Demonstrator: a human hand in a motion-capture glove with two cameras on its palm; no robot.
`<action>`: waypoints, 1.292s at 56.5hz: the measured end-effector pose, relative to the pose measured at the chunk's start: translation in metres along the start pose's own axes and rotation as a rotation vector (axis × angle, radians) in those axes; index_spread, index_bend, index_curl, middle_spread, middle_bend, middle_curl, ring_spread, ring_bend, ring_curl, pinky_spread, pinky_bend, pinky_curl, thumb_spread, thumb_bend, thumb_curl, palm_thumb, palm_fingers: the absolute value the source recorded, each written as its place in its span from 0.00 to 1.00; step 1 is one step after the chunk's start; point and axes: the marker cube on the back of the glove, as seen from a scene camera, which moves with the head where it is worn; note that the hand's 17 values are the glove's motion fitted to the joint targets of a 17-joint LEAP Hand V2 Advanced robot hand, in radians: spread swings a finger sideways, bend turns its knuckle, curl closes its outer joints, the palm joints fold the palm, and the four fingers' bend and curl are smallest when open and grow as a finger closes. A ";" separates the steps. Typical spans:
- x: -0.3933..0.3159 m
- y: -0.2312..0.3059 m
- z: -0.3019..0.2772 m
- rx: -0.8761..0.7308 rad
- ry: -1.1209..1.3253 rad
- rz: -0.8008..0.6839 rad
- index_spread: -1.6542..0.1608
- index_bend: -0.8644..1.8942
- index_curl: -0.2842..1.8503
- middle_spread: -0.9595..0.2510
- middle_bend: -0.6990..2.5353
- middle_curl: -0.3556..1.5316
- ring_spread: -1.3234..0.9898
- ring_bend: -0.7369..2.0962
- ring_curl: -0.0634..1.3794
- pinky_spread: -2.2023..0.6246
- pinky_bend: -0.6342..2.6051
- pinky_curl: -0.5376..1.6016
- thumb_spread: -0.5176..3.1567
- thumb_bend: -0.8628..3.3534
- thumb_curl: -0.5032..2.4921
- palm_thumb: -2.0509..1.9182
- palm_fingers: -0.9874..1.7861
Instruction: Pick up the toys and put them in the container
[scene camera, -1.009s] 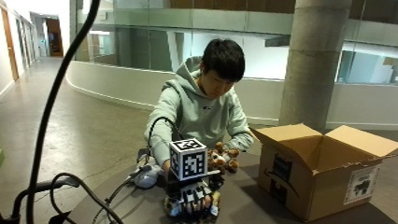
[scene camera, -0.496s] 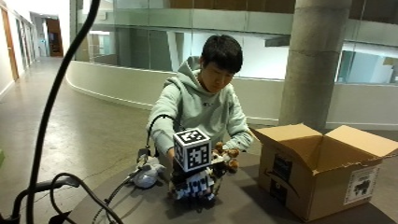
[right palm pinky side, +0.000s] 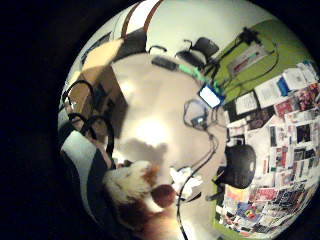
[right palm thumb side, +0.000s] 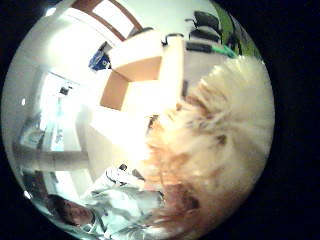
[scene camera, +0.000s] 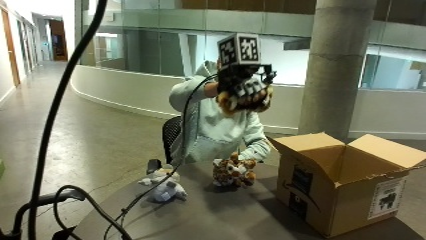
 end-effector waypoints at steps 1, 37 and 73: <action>-0.010 -0.002 -0.010 0.023 0.001 -0.007 0.78 0.61 0.49 0.62 0.59 0.60 0.43 0.77 0.50 0.64 0.53 0.52 0.30 0.21 0.46 0.65 0.74; -0.195 -0.097 0.012 -0.038 -0.073 -0.250 0.75 0.40 0.46 0.71 0.34 0.49 0.50 0.47 0.33 0.74 0.49 0.47 0.43 0.18 0.39 0.51 0.18; 0.070 0.063 -0.098 0.065 0.213 0.085 0.74 0.38 0.34 0.74 0.28 0.39 0.52 0.34 0.24 0.78 0.35 0.40 0.46 0.19 0.28 0.50 0.35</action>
